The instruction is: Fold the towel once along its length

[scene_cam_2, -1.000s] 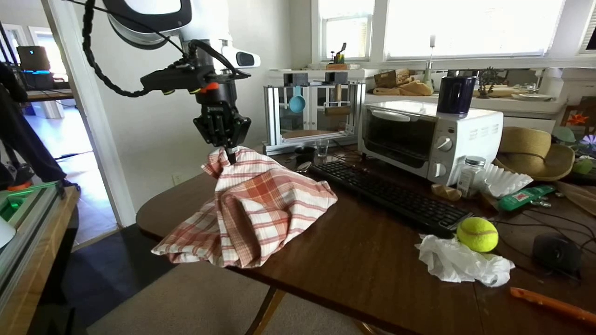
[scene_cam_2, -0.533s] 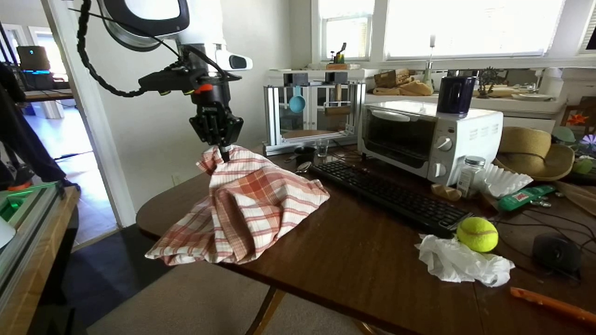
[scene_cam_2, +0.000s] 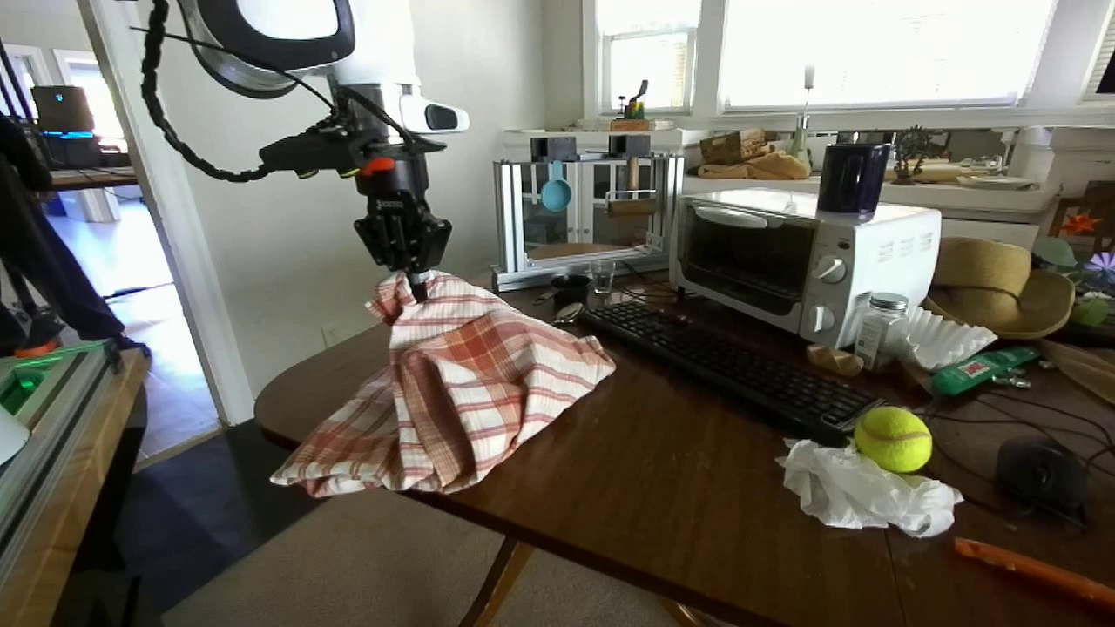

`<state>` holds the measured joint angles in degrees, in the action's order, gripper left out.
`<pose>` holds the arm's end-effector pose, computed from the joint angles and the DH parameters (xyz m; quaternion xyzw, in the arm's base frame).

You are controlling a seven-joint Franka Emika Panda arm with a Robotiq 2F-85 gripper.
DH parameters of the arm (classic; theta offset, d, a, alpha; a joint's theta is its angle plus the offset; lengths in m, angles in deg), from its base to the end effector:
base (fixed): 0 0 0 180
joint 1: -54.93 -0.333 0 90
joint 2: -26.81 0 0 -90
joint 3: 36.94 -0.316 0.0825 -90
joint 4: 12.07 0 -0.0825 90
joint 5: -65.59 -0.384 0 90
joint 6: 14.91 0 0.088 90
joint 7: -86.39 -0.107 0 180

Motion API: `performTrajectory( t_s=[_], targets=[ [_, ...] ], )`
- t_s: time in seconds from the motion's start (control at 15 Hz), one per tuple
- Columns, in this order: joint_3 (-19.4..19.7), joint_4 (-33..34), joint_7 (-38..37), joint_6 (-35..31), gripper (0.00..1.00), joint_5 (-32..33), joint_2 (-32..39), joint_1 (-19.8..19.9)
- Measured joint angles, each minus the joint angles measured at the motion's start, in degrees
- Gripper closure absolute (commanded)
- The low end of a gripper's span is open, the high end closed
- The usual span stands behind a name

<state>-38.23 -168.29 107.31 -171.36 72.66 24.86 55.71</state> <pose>0.4044 0.0082 0.2378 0.9701 0.2406 0.0140 0.0290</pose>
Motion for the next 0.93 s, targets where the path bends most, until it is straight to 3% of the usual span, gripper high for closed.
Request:
performTrajectory(
  t_s=[0.47,0.93],
  targets=[
    [-5.8,0.3,-18.1,0.2,0.96,5.7,2.9,-5.6],
    [-7.9,3.2,-20.3,0.2,0.96,5.6,13.6,-10.4]
  ],
)
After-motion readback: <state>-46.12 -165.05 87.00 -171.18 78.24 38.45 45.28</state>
